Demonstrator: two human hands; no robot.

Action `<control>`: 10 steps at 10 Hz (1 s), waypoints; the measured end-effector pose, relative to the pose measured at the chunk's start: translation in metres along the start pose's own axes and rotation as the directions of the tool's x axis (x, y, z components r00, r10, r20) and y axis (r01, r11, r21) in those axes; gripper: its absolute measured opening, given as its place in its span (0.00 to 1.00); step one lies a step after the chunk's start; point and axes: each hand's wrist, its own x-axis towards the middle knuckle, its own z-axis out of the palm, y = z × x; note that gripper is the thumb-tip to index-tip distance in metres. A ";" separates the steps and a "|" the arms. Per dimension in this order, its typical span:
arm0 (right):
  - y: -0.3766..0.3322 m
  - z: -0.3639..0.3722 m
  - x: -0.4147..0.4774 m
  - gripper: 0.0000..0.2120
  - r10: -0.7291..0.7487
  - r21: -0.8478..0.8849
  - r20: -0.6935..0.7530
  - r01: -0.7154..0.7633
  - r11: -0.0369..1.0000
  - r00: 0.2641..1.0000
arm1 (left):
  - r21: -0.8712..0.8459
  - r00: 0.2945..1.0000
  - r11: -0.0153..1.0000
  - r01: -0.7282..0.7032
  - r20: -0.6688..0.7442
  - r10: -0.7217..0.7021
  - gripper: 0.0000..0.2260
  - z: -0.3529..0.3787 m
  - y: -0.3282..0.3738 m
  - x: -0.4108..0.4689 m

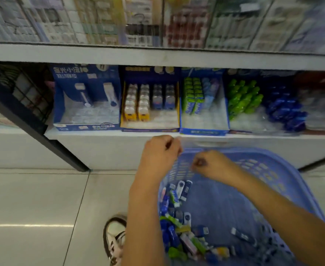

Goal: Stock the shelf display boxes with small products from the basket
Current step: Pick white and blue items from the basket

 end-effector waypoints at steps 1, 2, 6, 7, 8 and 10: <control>0.059 0.047 0.004 0.12 0.094 -0.067 0.101 -0.087 0.994 0.991 | 0.206 0.956 0.972 0.114 0.245 -0.164 0.15 0.055 -0.032 0.003; 0.083 0.089 0.011 0.18 0.101 -0.086 0.196 -0.086 0.993 0.975 | 0.431 0.895 0.883 0.187 0.297 -0.334 0.12 0.096 -0.076 -0.004; 0.125 0.154 0.035 0.19 0.006 -0.083 0.260 0.017 0.996 0.966 | 0.663 0.877 0.706 0.249 0.155 -0.454 0.15 0.156 -0.166 -0.005; 0.143 0.148 0.030 0.16 0.109 -0.072 0.229 -0.094 0.993 0.967 | 0.771 0.874 0.603 0.205 0.133 -0.468 0.13 0.163 -0.168 0.005; 0.162 0.137 0.021 0.14 0.153 0.000 0.332 -0.162 0.987 0.931 | 0.852 0.876 0.513 0.103 0.167 -0.453 0.12 0.169 -0.171 0.008; 0.179 0.095 0.003 0.08 0.187 0.149 0.446 -0.279 0.949 0.875 | 0.847 0.887 0.527 0.072 0.188 -0.423 0.11 0.174 -0.165 0.001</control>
